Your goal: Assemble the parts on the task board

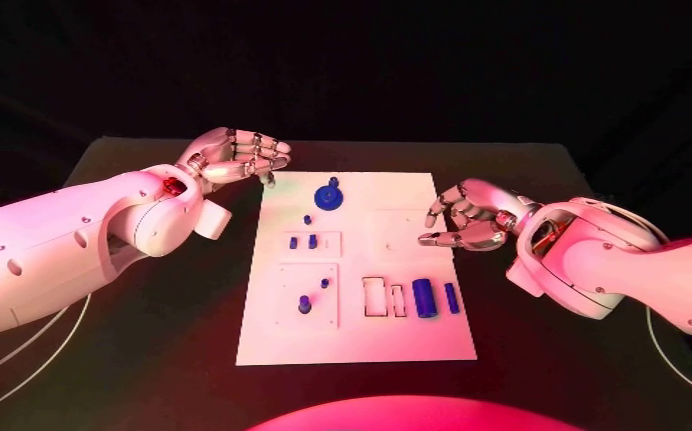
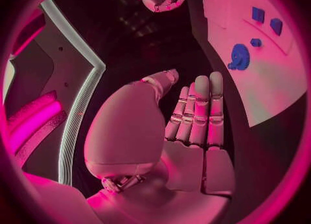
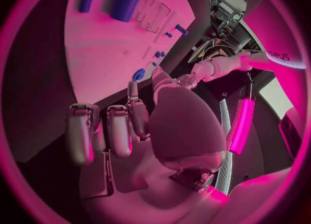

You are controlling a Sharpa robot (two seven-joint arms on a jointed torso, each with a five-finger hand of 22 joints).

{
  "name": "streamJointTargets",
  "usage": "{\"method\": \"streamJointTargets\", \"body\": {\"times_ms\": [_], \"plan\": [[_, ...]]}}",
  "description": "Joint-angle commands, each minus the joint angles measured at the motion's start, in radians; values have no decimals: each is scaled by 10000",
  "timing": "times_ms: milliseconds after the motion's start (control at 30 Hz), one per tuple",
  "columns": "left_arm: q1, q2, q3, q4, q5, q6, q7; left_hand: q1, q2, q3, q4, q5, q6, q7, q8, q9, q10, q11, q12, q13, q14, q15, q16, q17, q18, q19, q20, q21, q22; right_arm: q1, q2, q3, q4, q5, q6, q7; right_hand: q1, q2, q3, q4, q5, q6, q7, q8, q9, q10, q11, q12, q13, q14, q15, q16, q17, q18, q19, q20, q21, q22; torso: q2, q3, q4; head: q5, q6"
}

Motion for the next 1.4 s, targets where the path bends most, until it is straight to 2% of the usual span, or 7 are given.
{"method": "streamJointTargets", "body": {"times_ms": [33,300,533,733,867,1100,1400], "plan": [[-20,-42,-8,127,187,-36,378,-2,88,-46,-2,21,-84,335,13,14,-49,-4,50,14,-45,-5,39,-11,139,-24,45,-37,-17,-41,-293,-62,181,-425,951,-1086,-229,58,-297,3,252,-20,-96,197,65,251,-17,385,594,737,-51,149,940,-215,771,-77,277,2425,-35,-6,-21,-190,-51],[-45,-81,-25,246,207,-49,434,-2,88,-46,-2,21,-84,335,13,14,-49,-4,50,14,-45,-5,39,-11,139,-24,45,-37,-17,-475,-502,-182,366,-924,990,-1833,-469,225,-832,20,529,-23,-148,435,126,491,-58,699,1077,803,-82,324,1289,-255,842,-102,488,2477,-31,-11,-11,-240,-91],[-53,-107,-28,273,216,-48,443,-2,88,-46,-2,21,-84,335,13,14,-49,-4,50,14,-45,-5,39,-11,139,-24,45,-37,-17,-830,-311,-211,351,-1119,1041,-2200,-572,283,-1013,24,532,-19,-159,489,136,545,-67,762,1182,825,-88,379,1407,-283,891,-108,626,2514,-29,-15,-7,-258,-109],[-54,-123,-29,273,219,-30,419,-2,88,-46,-2,21,-84,335,13,14,-49,-4,50,14,-45,-5,39,-11,139,-24,45,-37,-17,-1134,28,-217,318,-1151,881,-2295,-618,333,-1097,23,560,-16,-164,517,140,528,-71,737,1169,824,-91,382,1409,-282,890,-110,622,2513,-17,-1,-14,-225,-112],[-54,-132,-29,268,219,-22,395,-2,88,-46,-2,21,-84,335,13,14,-49,-4,50,14,-45,-5,39,-11,139,-24,45,-37,-17,-1237,211,-217,285,-1156,783,-2307,-632,362,-1133,23,598,-13,-167,531,142,521,-73,726,1165,823,-92,382,1407,-281,888,-111,618,2512,-18,9,2,-216,-126],[-54,-140,-29,198,187,-29,289,-13,94,-61,9,22,-83,333,26,21,-62,-5,84,19,-58,-3,43,-18,137,-32,50,-51,-23,-1310,412,-217,220,-1226,798,-2335,-665,420,-1183,25,634,-1,-173,556,147,486,-77,679,1123,814,-94,369,1374,-275,875,-113,586,2503,-23,-10,-13,-230,-136],[-54,-148,-30,148,157,1,203,-2,101,-57,5,25,-83,333,29,22,-64,-5,90,20,-59,-4,45,-20,139,-32,49,-52,-23,-1468,660,-217,38,-1335,1531,-2525,-1142,588,-1621,39,709,115,-227,697,169,457,-119,601,1122,799,-127,352,1339,-268,862,-134,561,2494,-26,4,-1,-192,-148]]}}
